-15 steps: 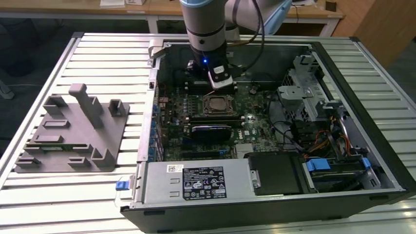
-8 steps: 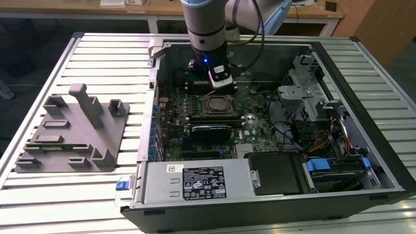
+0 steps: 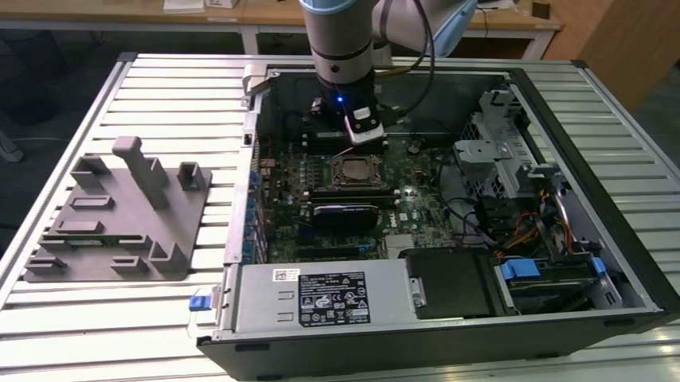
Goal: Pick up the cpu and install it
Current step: 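Install the first cpu locking lever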
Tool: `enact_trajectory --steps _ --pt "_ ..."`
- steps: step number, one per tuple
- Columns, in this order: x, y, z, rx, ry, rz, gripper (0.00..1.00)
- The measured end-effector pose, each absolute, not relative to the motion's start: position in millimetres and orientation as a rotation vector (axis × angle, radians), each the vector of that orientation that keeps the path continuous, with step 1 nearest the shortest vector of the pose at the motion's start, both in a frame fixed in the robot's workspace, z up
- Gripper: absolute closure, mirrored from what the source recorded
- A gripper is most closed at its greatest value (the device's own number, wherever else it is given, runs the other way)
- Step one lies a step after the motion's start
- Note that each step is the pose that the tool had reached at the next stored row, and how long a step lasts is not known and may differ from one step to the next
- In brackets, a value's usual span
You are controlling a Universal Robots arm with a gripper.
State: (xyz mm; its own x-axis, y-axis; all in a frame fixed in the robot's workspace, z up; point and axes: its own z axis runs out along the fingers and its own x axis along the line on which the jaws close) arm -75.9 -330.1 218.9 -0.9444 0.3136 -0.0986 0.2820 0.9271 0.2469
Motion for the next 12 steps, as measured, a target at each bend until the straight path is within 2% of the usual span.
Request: enact_trajectory --steps 12 --pt "-73.2 -330.1 216.5 0.314 2.979 0.358 0.89"
